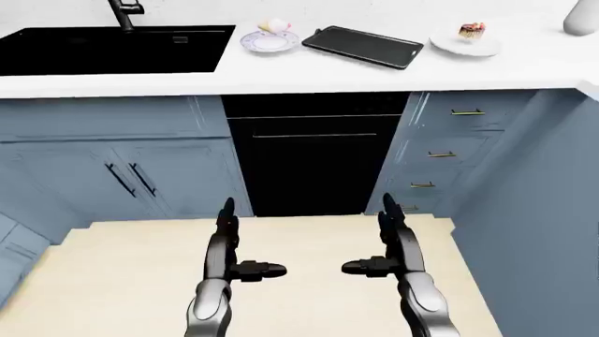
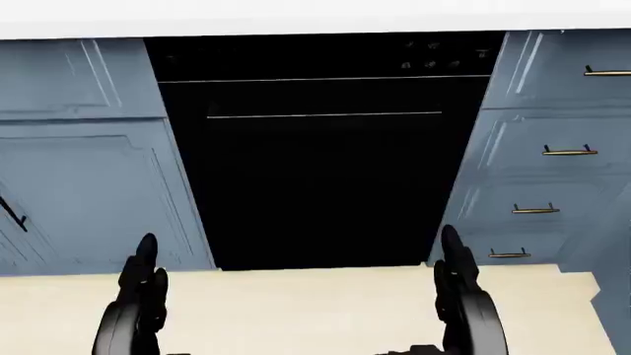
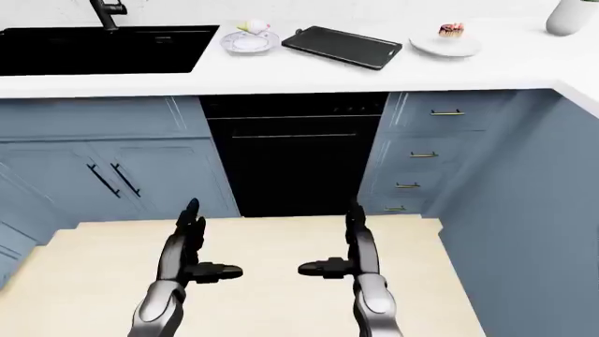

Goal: Move the dessert items from the plate to the tray.

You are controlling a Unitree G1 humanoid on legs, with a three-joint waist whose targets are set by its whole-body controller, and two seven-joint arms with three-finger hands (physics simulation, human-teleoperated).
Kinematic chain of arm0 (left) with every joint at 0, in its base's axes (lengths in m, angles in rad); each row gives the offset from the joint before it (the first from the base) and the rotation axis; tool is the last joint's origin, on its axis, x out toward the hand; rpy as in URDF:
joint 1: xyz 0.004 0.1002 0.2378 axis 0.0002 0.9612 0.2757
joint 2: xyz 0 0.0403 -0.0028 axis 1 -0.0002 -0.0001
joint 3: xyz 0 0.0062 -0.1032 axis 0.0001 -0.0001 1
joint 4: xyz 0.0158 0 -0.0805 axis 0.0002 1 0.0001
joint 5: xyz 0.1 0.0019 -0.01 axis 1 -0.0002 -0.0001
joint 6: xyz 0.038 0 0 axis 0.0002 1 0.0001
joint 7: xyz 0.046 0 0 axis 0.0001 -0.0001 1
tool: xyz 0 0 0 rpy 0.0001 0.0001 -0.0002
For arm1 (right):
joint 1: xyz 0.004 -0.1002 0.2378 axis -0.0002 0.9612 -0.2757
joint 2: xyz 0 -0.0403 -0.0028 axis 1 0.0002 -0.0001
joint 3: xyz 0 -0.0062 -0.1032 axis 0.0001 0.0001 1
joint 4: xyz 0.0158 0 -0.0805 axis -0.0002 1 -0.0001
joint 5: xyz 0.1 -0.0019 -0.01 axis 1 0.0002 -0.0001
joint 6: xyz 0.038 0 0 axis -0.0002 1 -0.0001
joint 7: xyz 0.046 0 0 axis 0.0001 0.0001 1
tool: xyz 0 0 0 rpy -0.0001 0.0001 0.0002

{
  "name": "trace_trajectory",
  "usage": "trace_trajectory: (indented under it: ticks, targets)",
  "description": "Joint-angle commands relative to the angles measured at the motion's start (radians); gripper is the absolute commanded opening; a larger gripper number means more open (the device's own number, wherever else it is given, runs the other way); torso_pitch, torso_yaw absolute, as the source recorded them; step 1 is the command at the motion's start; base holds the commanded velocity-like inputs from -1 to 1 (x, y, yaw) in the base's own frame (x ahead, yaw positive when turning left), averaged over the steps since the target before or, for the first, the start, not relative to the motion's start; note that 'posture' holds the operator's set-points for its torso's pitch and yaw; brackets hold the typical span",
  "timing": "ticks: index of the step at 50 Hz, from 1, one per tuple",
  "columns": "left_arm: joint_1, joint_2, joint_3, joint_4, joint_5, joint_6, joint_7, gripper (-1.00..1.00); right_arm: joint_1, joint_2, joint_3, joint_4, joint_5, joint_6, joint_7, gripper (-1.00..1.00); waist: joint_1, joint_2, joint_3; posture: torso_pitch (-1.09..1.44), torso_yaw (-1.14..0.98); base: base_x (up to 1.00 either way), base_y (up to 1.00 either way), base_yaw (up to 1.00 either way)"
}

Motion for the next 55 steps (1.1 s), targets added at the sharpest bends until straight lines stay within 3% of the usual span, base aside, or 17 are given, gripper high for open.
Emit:
trace_trajectory:
  ticks: [1,3,5,7,22,23,24,26,32,37,42,44,45,46,47,49,55]
  targets:
    - [-0.016,0.007,-0.001,-0.135,-0.01,-0.019,-0.014,1.0,-0.032,-0.005,-0.006,-0.1,0.015,-0.047,0.005,1.0,-0.002,-0.008,-0.001,0.0,0.0,0.0,0.0,0.0]
    - [-0.009,0.006,-0.001,-0.18,-0.01,0.012,-0.016,1.0,-0.032,-0.005,-0.006,-0.112,0.014,-0.035,0.003,1.0,0.008,0.0,-0.063,0.0,0.0,0.0,0.0,0.0]
    - [-0.001,0.005,-0.002,-0.208,-0.005,0.026,-0.018,1.0,-0.035,-0.006,-0.006,-0.111,0.012,-0.034,0.002,1.0,0.006,-0.007,-0.018,0.0,0.0,0.0,0.0,0.0]
    - [-0.01,0.007,0.003,-0.236,-0.007,0.057,-0.02,1.0,-0.043,-0.009,-0.011,-0.107,0.013,-0.033,0.001,1.0,0.007,-0.007,-0.068,0.0,0.0,0.0,0.0,0.0]
    - [-0.215,0.061,0.064,-0.584,-0.056,0.539,-0.058,1.0,-0.205,-0.051,-0.054,-0.362,0.046,0.319,0.006,1.0,0.008,-0.003,-0.094,0.0,0.0,0.0,0.0,0.0]
    - [-0.257,0.073,0.076,-0.61,-0.066,0.595,-0.054,1.0,-0.235,-0.06,-0.062,-0.378,0.054,0.353,0.008,1.0,0.008,0.001,-0.118,0.0,0.0,0.22,0.0,0.0]
    - [-0.272,0.076,0.081,-0.619,-0.075,0.616,-0.053,1.0,-0.243,-0.063,-0.064,-0.389,0.057,0.367,0.008,1.0,0.008,0.003,-0.081,0.0,0.0,0.3,0.0,0.0]
    - [-0.333,0.092,0.097,-0.661,-0.1,0.705,-0.041,1.0,-0.288,-0.077,-0.08,-0.405,0.076,0.409,0.008,1.0,0.008,0.004,-0.049,0.0,0.0,0.38,0.0,0.0]
    - [-0.465,0.145,0.138,-0.725,-0.164,0.872,-0.006,1.0,-0.349,-0.098,-0.087,-0.452,0.106,0.481,0.009,1.0,0.009,-0.023,-0.044,0.0,0.0,0.42,0.0,0.0]
    - [-0.52,0.189,0.188,-0.722,-0.22,0.912,0.015,1.0,-0.389,-0.111,-0.092,-0.464,0.118,0.521,0.005,1.0,0.004,-0.015,-0.043,0.0,0.0,0.65,0.0,0.0]
    - [-0.542,0.213,0.187,-0.731,-0.259,0.942,0.042,1.0,-0.426,-0.125,-0.099,-0.478,0.13,0.557,0.002,1.0,-0.014,0.02,-0.046,0.0,0.0,0.66,0.0,0.0]
    - [-0.557,0.219,0.186,-0.734,-0.27,0.959,0.049,1.0,-0.433,-0.131,-0.102,-0.482,0.133,0.564,0.004,1.0,-0.018,0.066,-0.057,0.0,0.0,0.65,0.0,0.0]
    - [-0.566,0.225,0.186,-0.733,-0.274,0.962,0.051,1.0,-0.437,-0.135,-0.106,-0.499,0.137,0.584,0.002,1.0,-0.01,0.111,-0.074,0.0,0.0,0.65,0.0,0.0]
    - [-0.574,0.228,0.188,-0.736,-0.278,0.971,0.055,1.0,-0.442,-0.138,-0.109,-0.502,0.14,0.59,0.001,1.0,-0.002,0.068,-0.049,0.0,0.0,0.66,0.0,0.0]
    - [-0.585,0.227,0.19,-0.737,-0.289,0.983,0.059,1.0,-0.449,-0.142,-0.112,-0.501,0.142,0.593,0.002,1.0,-0.009,0.084,-0.039,0.0,0.0,0.66,0.0,0.0]
    - [-0.592,0.232,0.19,-0.743,-0.299,0.995,0.065,1.0,-0.45,-0.144,-0.114,-0.521,0.149,0.613,0.0,1.0,0.008,0.078,-0.058,0.0,0.0,0.65,0.0,0.0]
    - [-0.623,0.25,0.2,-0.74,-0.332,1.021,0.081,1.0,-0.48,-0.162,-0.127,-0.543,0.168,0.654,-0.005,1.0,0.036,0.029,-0.058,0.0,0.0,0.65,0.0,0.0]
